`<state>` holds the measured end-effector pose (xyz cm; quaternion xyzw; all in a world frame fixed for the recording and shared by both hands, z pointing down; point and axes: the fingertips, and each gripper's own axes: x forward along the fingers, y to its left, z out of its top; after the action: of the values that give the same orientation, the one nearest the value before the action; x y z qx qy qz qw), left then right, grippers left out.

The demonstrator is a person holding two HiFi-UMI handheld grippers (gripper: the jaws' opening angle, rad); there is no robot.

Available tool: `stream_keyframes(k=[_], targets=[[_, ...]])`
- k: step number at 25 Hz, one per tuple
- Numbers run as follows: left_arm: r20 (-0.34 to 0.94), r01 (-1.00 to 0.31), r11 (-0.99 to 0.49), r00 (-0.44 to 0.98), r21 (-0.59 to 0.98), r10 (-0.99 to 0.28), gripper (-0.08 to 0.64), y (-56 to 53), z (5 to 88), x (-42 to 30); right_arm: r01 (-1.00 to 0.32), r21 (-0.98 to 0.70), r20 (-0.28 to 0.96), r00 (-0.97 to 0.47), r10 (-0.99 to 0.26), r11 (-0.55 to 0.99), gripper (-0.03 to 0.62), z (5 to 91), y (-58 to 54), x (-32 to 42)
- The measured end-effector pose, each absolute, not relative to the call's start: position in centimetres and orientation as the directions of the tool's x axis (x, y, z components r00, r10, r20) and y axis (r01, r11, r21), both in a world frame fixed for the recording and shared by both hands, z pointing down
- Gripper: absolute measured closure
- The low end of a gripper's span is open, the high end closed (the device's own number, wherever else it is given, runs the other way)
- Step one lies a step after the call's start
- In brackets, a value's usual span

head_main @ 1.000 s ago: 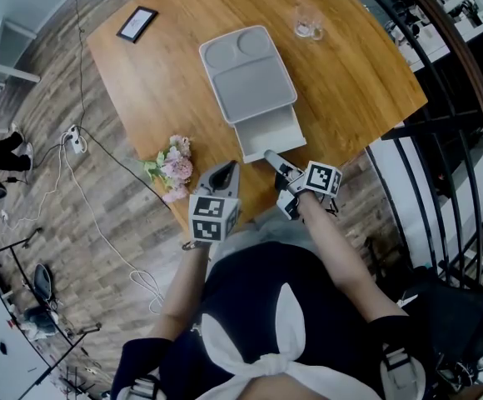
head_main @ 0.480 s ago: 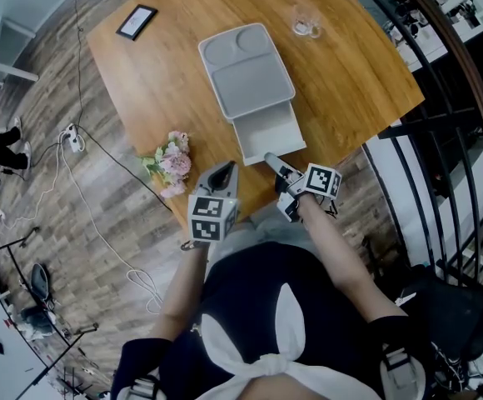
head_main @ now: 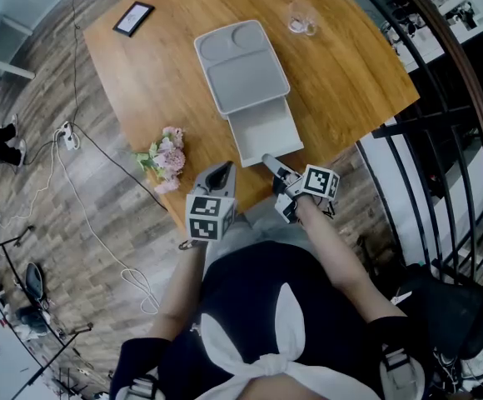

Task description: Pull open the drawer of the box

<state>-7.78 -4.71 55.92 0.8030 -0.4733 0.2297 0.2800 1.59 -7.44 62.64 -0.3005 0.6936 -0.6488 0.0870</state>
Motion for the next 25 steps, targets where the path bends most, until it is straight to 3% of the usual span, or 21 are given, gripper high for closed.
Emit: stream_keyframes(k=[25], targets=[[0.613, -0.892, -0.382, 0.446, 0.242, -0.653, 0.541, -3.1, 55.6, -7.3, -0.317, -0.948, 0.286, -0.808, -0.515, -0.029, 0.410, 63.0, -4.1, 2.9]])
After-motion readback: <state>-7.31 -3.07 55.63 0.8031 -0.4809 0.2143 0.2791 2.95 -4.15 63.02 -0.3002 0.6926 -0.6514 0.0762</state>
